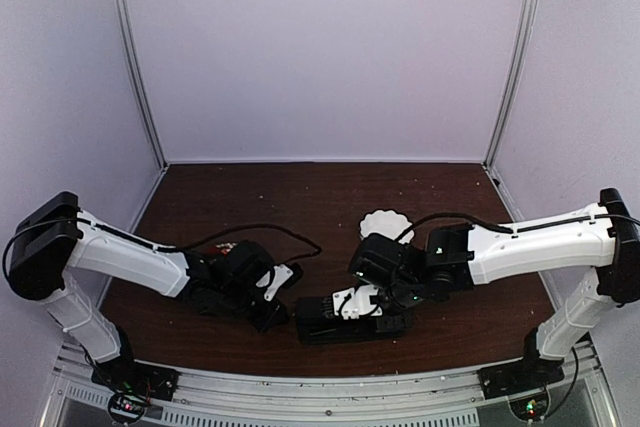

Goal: Sort the hair-cutting tools

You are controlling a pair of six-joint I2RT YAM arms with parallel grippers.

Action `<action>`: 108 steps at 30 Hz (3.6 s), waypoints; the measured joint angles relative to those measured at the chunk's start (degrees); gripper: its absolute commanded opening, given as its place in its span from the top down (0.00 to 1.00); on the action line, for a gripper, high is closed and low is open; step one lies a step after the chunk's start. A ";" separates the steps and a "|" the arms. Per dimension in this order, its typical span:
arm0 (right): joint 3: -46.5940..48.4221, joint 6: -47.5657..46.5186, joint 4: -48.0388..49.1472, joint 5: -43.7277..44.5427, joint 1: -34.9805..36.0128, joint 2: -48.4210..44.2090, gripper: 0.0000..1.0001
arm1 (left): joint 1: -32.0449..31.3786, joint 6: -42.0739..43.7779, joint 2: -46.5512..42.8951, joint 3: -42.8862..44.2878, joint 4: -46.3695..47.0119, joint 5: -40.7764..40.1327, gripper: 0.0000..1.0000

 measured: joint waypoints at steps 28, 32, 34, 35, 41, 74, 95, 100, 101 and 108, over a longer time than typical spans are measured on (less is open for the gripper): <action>0.22 0.20 -1.38 -0.46 -0.24 0.02 1.00 | 2.19 1.29 -3.34 -0.28 1.09 2.58 0.69; 0.22 0.20 -1.38 -0.46 -0.24 0.02 1.00 | 2.19 1.64 -2.25 -0.61 2.12 5.27 0.71; 0.22 0.20 -1.38 -0.46 -0.26 0.02 1.00 | 2.19 1.90 -1.07 -0.39 2.80 6.38 0.72; 0.22 0.20 -1.38 -0.46 -0.24 0.02 1.00 | 2.19 1.97 -0.52 -0.26 2.95 6.78 0.73; 0.22 0.20 -1.38 -0.48 -0.26 0.02 1.00 | 2.19 2.36 1.92 0.79 3.54 7.67 0.81; 0.26 0.52 -4.92 -0.57 -1.01 0.11 1.00 | 6.10 -2.86 13.27 5.79 15.69 24.22 1.00; -1.18 -0.26 -2.32 -0.46 -2.47 -0.98 1.00 | 7.61 -12.74 4.13 -1.29 20.24 27.34 0.60; -3.21 -2.01 0.02 -0.92 -2.47 -1.22 1.00 | 7.48 -4.28 -6.80 0.31 4.90 23.54 0.60; -3.61 -2.25 0.44 -1.20 -2.47 -1.33 1.00 | 7.48 -2.80 -7.52 0.98 2.14 22.23 0.60; -6.10 -4.68 2.82 -2.78 -2.47 -1.40 1.00 | 7.61 3.89 0.68 8.24 -9.62 10.43 0.63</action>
